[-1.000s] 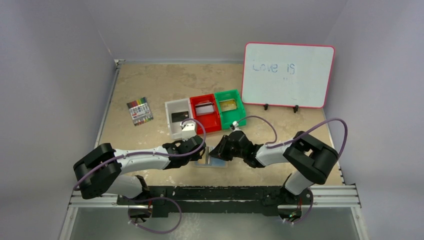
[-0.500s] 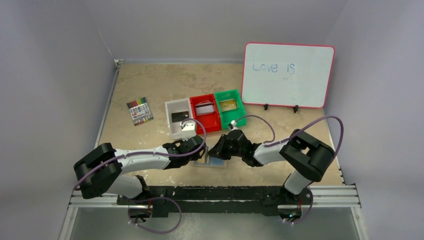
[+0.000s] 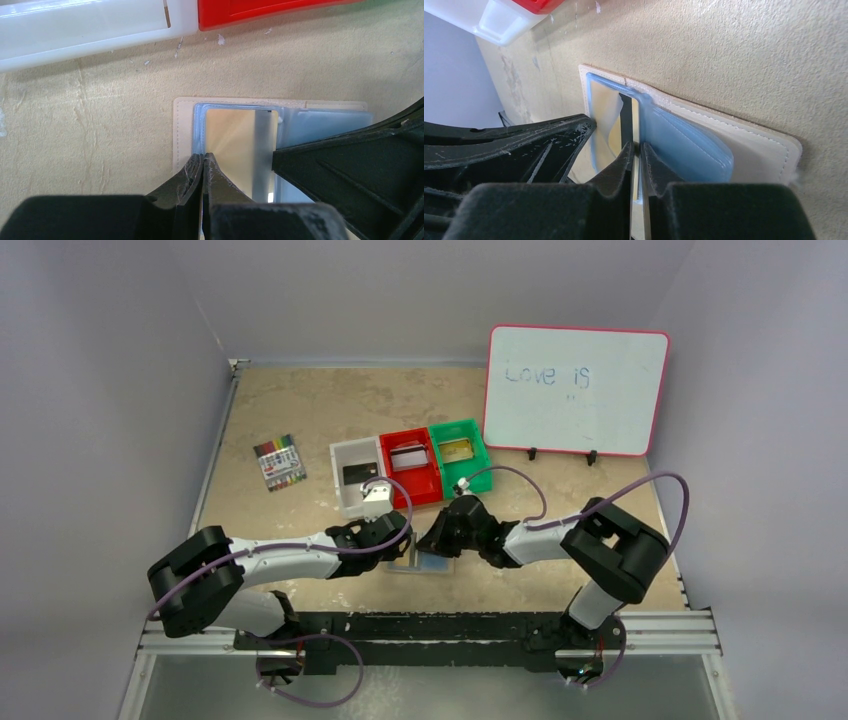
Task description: Take the credit cards out of the card holder
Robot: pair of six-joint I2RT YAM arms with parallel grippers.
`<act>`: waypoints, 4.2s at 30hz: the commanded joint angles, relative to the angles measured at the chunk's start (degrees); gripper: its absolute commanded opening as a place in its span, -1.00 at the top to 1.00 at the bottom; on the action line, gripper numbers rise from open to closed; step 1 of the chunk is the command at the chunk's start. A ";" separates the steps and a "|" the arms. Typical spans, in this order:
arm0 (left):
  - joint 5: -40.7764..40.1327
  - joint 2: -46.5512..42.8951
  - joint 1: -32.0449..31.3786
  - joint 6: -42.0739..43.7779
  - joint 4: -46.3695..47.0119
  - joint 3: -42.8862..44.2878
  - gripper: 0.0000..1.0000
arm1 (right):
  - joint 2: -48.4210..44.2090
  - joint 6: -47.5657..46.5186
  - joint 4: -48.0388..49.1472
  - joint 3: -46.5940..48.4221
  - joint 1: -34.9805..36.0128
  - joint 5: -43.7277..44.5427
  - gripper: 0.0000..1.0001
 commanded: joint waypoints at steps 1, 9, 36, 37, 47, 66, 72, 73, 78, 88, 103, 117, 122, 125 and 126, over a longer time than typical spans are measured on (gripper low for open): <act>4.30 1.72 -1.17 -0.20 -2.06 -0.91 1.00 | -1.19 -2.18 -3.13 1.76 0.17 5.46 0.83; 2.29 -0.33 -1.34 -0.57 -3.05 -1.17 1.00 | -5.97 0.06 -3.16 -2.39 0.19 5.47 0.98; 3.87 1.51 -1.56 -0.31 -1.83 -1.09 1.00 | 0.68 -2.09 4.07 -1.12 0.20 0.89 0.55; 3.94 1.58 -1.60 -0.31 -1.75 -1.09 1.00 | 0.99 -2.35 3.53 -0.58 0.22 0.78 0.56; 3.56 1.81 -1.70 -0.28 -1.89 -0.98 1.00 | -1.44 -5.21 -4.29 2.26 0.18 4.94 1.00; 4.73 2.11 -1.70 0.88 -0.77 -0.74 1.00 | -3.88 -2.92 1.05 -2.10 0.20 0.92 0.64; 4.77 2.16 -1.71 1.18 -0.85 -0.86 1.00 | 0.00 -3.26 2.36 -0.86 0.22 -0.95 0.54; 4.75 2.11 -1.76 1.18 -0.86 -0.86 1.00 | 0.45 -3.55 2.88 -0.94 0.22 -1.39 0.49; 4.86 2.48 -1.77 1.10 -0.32 -1.01 1.00 | 2.31 -4.57 7.13 -1.11 0.21 -2.20 0.39; 4.63 2.99 -1.78 1.18 -0.41 -0.90 1.00 | 0.48 -7.61 -8.35 5.14 1.59 7.64 0.89; 3.98 2.99 -1.79 2.44 -0.41 -1.18 1.00 | -4.55 -2.88 3.11 -3.23 1.50 1.77 1.00; 5.16 0.02 -1.83 4.95 1.27 -3.01 1.00 | -9.91 1.78 7.37 -9.86 1.48 2.82 1.00; 6.31 -1.19 -1.95 6.86 2.88 -3.50 1.00 | -7.49 0.88 10.55 -8.83 1.48 -0.43 0.81; 6.58 -1.55 -1.97 7.59 2.71 -3.42 1.00 | -5.01 2.66 14.75 -9.33 1.37 -1.70 0.57; 6.56 -1.71 -1.95 7.60 2.59 -3.50 1.00 | -4.16 3.14 15.74 -9.47 1.34 -2.15 0.52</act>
